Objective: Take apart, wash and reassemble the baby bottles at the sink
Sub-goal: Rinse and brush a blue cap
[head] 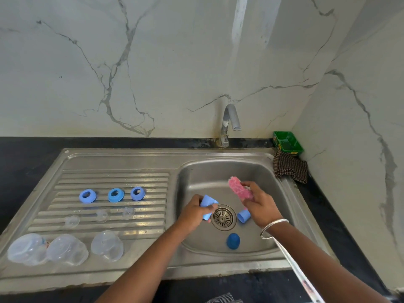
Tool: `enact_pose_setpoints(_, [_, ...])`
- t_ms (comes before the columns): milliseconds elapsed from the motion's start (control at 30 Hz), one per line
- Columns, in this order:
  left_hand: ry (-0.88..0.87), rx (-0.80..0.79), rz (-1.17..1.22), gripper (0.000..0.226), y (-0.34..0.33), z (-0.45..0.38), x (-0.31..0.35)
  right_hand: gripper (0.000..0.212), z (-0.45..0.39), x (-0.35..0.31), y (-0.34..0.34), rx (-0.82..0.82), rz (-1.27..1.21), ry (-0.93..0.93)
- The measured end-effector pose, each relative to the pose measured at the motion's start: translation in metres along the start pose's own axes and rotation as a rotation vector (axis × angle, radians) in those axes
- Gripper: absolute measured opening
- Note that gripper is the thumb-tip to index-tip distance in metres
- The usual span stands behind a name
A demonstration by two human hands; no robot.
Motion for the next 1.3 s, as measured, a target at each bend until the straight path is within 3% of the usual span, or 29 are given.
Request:
enact_pose_setpoints(100, [-0.159,0.026,-0.128,0.036,0.003,0.001,-0.001,0.034,-0.005,-0.006,0.002,-0.111,0.099,0.022])
enact_pose_setpoints(333, [-0.308,-0.016,-0.088,0.042,0.009,0.003,0.006,0.042,-0.009,-0.025,-0.002,-0.402,0.518,0.141])
enact_pose_setpoints(500, [-0.355,-0.07,-0.118,0.048,0.011,0.004,0.007,0.04,-0.013,-0.035,-0.01,-0.586,0.534,0.262])
enact_pose_setpoints(667, [-0.444,-0.02,-0.167,0.052,0.014,0.006,0.015,0.029,-0.024,-0.034,-0.009,-0.393,0.356,0.075])
enact_pose_setpoints(800, [-0.511,0.046,-0.249,0.053,0.016,0.007,0.02,0.009,-0.025,-0.031,-0.021,-0.386,0.202,-0.116])
enact_pose_setpoints(900, [-0.473,0.054,-0.166,0.053,0.02,0.004,0.016,0.019,-0.026,-0.03,-0.021,-0.392,-0.031,-0.191])
enact_pose_setpoints(967, [-0.434,0.056,-0.088,0.051,0.024,0.002,0.014,0.04,-0.026,-0.027,-0.017,-0.417,-0.089,-0.263])
enact_pose_setpoints(1033, [-0.414,0.051,-0.03,0.047,0.025,0.003,0.014,0.05,-0.028,-0.022,-0.009,-0.426,0.002,-0.282])
enact_pose_setpoints(1200, [-0.414,0.014,-0.012,0.043,0.024,0.0,0.015,0.024,-0.028,-0.023,0.008,-0.542,0.114,-0.296])
enact_pose_setpoints(1300, [-0.45,-0.003,-0.149,0.048,0.025,-0.004,0.015,0.023,-0.034,-0.027,0.012,-0.491,0.442,-0.128])
Point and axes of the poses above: each hand's wrist, its own z-axis away from the middle knuckle, its own y-axis out of the back of the hand, x = y × z, the point moved 3 cm from there along -z, towards the middle knuckle, and after that the axes turned 14 degrees about -z, right-handed, at the moved point
